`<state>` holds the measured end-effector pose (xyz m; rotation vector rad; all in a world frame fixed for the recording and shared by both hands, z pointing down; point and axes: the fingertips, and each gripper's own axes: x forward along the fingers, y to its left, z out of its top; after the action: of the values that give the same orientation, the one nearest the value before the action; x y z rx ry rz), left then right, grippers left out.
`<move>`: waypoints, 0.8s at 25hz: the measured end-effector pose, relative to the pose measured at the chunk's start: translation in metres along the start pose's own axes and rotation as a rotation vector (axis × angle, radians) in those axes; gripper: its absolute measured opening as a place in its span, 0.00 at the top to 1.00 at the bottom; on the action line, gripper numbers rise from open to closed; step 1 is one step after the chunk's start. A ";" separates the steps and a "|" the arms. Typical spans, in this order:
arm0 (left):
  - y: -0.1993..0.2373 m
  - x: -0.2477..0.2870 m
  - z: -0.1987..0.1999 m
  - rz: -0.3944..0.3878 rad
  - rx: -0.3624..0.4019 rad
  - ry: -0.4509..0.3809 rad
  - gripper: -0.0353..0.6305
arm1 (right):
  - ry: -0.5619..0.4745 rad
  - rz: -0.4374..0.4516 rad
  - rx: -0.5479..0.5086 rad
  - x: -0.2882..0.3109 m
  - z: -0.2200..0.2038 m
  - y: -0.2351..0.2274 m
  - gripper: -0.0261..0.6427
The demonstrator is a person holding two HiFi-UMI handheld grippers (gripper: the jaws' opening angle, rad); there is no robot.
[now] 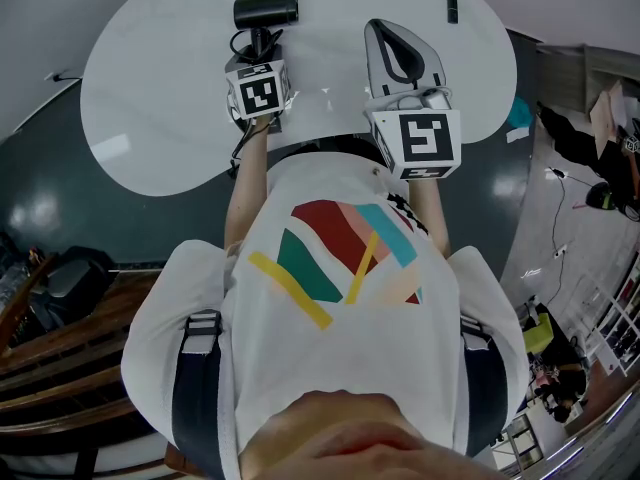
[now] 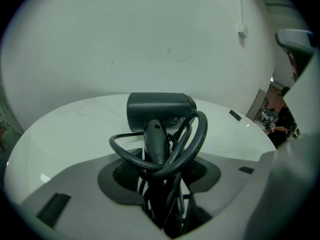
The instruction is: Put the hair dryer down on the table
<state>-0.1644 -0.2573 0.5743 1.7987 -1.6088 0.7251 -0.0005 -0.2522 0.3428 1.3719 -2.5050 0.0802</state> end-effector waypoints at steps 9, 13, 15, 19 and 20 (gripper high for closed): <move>0.001 0.007 -0.012 0.010 -0.010 0.032 0.62 | 0.007 0.002 0.005 -0.001 -0.004 -0.002 0.94; 0.002 0.008 -0.015 0.019 -0.020 0.044 0.62 | 0.006 -0.004 0.012 -0.004 -0.006 -0.009 0.94; 0.002 0.010 -0.015 0.023 -0.021 0.049 0.62 | 0.006 -0.009 0.014 -0.006 -0.007 -0.012 0.94; 0.003 0.011 -0.017 0.029 -0.016 0.058 0.62 | 0.005 -0.008 0.017 -0.006 -0.007 -0.012 0.95; 0.004 0.011 -0.017 0.031 -0.011 0.061 0.62 | 0.005 -0.006 0.018 -0.006 -0.007 -0.012 0.94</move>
<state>-0.1668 -0.2520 0.5939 1.7306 -1.6014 0.7760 0.0141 -0.2520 0.3466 1.3846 -2.5019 0.1046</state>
